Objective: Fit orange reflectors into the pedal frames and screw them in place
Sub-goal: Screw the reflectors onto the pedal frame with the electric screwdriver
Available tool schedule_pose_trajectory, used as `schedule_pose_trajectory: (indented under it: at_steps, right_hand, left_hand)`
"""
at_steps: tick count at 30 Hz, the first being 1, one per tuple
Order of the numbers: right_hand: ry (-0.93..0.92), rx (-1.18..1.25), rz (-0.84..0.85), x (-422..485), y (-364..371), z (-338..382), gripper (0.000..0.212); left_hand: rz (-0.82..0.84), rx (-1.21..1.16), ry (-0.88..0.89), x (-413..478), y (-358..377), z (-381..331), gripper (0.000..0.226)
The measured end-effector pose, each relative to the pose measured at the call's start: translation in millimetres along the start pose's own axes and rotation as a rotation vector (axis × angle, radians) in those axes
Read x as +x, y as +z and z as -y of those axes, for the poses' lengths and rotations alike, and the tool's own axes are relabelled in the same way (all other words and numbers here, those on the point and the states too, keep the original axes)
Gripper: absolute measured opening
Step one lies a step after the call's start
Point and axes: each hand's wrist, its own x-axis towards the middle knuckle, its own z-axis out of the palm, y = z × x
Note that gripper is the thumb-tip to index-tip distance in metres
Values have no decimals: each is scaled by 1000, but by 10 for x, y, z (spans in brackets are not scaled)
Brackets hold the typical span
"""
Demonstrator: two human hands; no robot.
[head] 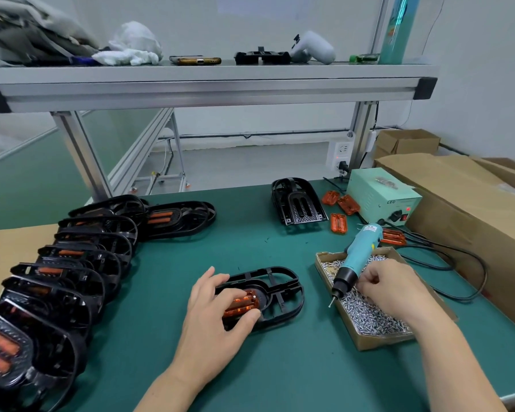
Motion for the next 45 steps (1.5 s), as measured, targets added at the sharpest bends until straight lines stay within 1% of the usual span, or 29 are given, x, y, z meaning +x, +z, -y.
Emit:
schedule_pose_trajectory:
  at_steps: [3, 6, 9, 13, 17, 21, 24, 26, 27, 28, 30, 31, 32, 34, 38, 42, 45]
  right_hand:
    - [7, 18, -8, -10, 0, 3, 18]
    - [22, 69, -64, -19, 7, 4, 17]
    - [21, 86, -117, -42, -31, 29, 16]
    - [68, -12, -5, -62, -66, 52, 14]
    - [57, 78, 19, -92, -32, 43, 19]
    - [40, 84, -58, -101, -43, 66, 21]
    - [2, 84, -157, -126, -107, 97, 22]
    - [-63, 174, -234, -182, -132, 209, 21]
    - [-100, 291, -244, -228, -126, 311, 20]
    - [-134, 464, -216, -286, -100, 442, 18]
    - [-211, 834, -73, -419, 22, 738, 15]
    - [-245, 955, -3, -481, 112, 879, 14]
    - [-271, 1025, 56, -536, 205, 1004, 15]
    - [-308, 1088, 129, -616, 364, 1199, 14]
    - [-308, 1125, 139, -634, 480, 1382, 12]
    - [-283, 1132, 176, -616, 520, 1478, 13]
    - [-254, 1164, 209, -608, 541, 1492, 13]
  left_hand:
    - [-19, 9, 20, 5, -11, -19, 38]
    - [-50, 6, 33, 22, -14, -47, 24]
    - [-68, -6, 35, 50, -25, -107, 18]
    - [-59, -21, 24, 64, -43, -167, 14]
    - [-60, -30, 22, 46, -56, -187, 11]
    - [-48, -34, 18, 16, -68, -184, 5]
    - [-41, -43, -7, 14, -77, -213, 14]
    - [-55, -64, -29, 32, -85, -271, 21]
    - [-67, -78, -38, 46, -86, -306, 25]
    - [-81, -101, -47, 63, -85, -346, 29]
    - [-107, -176, -72, 100, -86, -436, 33]
    - [-112, -228, -94, 124, -87, -480, 34]
    - [-105, -284, -123, 146, -90, -515, 34]
    - [-85, -390, -193, 188, -107, -556, 33]
    - [-117, -631, -388, 224, -188, -532, 28]
    - [-129, -759, -465, 209, -213, -454, 20]
    - [-113, -820, -485, 198, -198, -401, 16]
